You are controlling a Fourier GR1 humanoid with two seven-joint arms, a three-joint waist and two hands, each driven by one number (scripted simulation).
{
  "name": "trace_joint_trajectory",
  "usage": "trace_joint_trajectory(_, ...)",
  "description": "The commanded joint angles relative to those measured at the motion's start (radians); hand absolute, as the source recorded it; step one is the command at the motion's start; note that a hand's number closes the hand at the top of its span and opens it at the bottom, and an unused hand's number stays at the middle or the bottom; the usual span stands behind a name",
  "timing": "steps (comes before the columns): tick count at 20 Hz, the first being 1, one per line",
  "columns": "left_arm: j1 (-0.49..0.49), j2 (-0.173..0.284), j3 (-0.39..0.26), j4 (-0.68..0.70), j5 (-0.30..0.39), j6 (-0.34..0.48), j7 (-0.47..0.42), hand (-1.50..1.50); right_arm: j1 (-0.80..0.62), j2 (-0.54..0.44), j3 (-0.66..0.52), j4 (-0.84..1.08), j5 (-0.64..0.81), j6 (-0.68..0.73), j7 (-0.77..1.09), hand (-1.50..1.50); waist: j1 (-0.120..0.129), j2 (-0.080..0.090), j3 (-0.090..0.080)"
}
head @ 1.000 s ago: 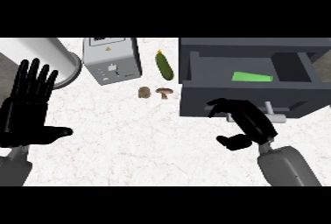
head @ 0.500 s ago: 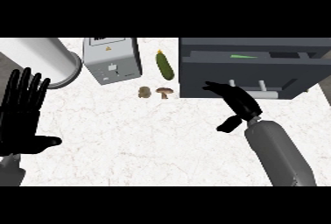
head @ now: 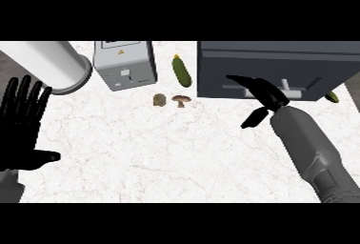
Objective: Pick up the cup, place it into the drawer and close the drawer
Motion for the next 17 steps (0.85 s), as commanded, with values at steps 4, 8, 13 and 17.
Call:
trace_joint_trajectory(4, -0.003, -0.031, -0.015, 0.003, -0.026, -0.017, -0.003, -1.5, -0.156, -0.044, -0.055, 0.21, 0.009, -0.016, 0.005, -1.5, 0.032, 0.024, 0.005)
trace_joint_trajectory(8, 0.002, -0.034, -0.018, 0.016, -0.05, -0.029, -0.022, -1.5, -0.197, -0.091, -0.075, 0.248, -0.003, 0.028, -0.02, -1.5, 0.045, 0.029, 0.006)
trace_joint_trajectory(13, 0.005, -0.025, -0.005, 0.029, -0.055, -0.054, -0.037, -1.5, -0.206, -0.122, -0.082, 0.274, -0.003, 0.033, -0.044, -1.5, 0.06, 0.033, 0.006)
trace_joint_trajectory(17, -0.022, -0.05, -0.014, 0.053, -0.08, -0.038, -0.049, -1.5, -0.235, -0.117, -0.089, 0.29, -0.008, 0.039, -0.032, -1.5, 0.049, 0.032, 0.005)
